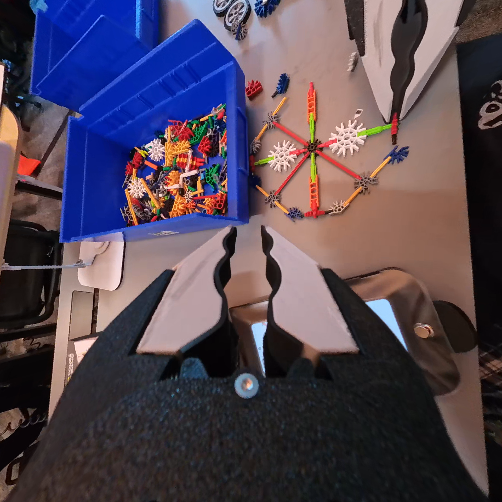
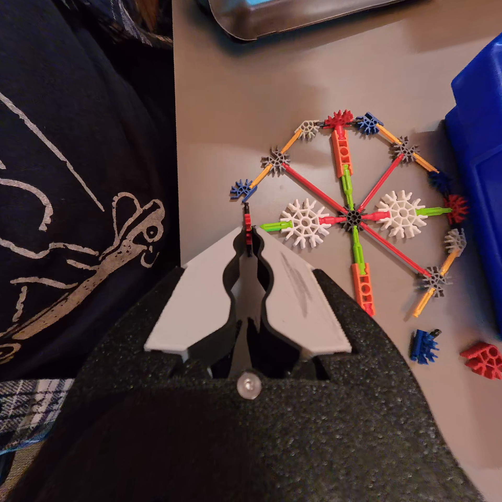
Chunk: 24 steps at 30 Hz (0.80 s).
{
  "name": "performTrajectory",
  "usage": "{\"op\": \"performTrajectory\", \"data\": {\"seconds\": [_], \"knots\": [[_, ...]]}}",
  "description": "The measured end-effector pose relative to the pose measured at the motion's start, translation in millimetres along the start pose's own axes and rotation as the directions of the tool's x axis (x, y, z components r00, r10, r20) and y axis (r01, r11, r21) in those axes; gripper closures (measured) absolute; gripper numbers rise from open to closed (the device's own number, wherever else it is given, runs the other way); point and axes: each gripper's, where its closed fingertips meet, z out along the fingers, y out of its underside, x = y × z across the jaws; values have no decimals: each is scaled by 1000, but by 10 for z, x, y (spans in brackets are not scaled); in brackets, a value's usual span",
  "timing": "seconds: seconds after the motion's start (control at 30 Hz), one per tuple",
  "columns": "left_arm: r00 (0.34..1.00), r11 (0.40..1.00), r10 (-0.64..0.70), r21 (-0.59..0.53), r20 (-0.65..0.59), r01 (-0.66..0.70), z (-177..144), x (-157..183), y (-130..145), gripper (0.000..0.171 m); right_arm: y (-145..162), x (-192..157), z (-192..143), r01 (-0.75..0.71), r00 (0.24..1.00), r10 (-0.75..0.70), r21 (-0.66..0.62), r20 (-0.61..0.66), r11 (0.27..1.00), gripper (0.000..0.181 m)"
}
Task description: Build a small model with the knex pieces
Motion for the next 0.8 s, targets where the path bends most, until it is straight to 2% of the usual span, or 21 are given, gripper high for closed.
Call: {"op": "performTrajectory", "data": {"seconds": [0.4,0.8], "knots": [[1000,1000,-7,-4,24,7,-53,-106,47,154,14,-16,-14,14,1000,-14,-7,7,1000,178],[1000,1000,-3,-11,4,3,-8,-59,52,153,33,-29,-42,34,999,-34,-15,-24,999,174]]}}
